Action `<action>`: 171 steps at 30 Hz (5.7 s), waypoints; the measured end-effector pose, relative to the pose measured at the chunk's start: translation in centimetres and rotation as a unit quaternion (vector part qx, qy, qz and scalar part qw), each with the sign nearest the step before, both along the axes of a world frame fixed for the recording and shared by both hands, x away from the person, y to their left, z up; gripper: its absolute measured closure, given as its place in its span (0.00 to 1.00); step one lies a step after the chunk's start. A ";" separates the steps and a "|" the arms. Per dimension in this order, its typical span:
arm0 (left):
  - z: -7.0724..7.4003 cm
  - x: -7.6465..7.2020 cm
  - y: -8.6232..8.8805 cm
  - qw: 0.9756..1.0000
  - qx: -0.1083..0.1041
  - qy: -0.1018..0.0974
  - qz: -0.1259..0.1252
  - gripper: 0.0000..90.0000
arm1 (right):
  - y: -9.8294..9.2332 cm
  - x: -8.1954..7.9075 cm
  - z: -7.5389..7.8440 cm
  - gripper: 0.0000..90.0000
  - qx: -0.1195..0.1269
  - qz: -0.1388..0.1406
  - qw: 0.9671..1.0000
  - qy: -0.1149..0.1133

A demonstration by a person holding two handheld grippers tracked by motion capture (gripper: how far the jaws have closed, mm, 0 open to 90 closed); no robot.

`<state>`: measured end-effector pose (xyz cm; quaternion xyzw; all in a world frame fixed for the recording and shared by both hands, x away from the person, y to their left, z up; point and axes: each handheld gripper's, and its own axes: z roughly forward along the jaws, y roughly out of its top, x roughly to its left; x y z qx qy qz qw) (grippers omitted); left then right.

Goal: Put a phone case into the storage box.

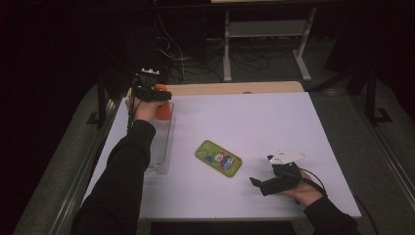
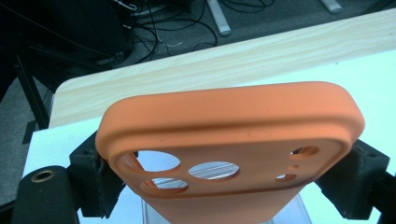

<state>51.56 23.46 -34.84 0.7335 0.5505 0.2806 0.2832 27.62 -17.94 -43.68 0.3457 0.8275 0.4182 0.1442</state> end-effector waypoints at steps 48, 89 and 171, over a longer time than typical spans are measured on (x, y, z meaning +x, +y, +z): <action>-0.5 1.4 0.8 1.000 -0.012 -0.025 0.009 0.03 | 0.1 -0.1 0.0 0.00 0.002 0.001 1.000 -0.002; 2.1 -10.1 -2.8 0.956 -0.076 0.005 -0.285 0.00 | 0.2 0.1 0.1 0.00 -0.008 -0.004 1.000 0.001; -5.6 -19.4 -7.4 0.910 -0.112 0.027 -0.399 0.00 | 4.9 6.6 6.0 0.00 0.016 0.018 0.999 0.021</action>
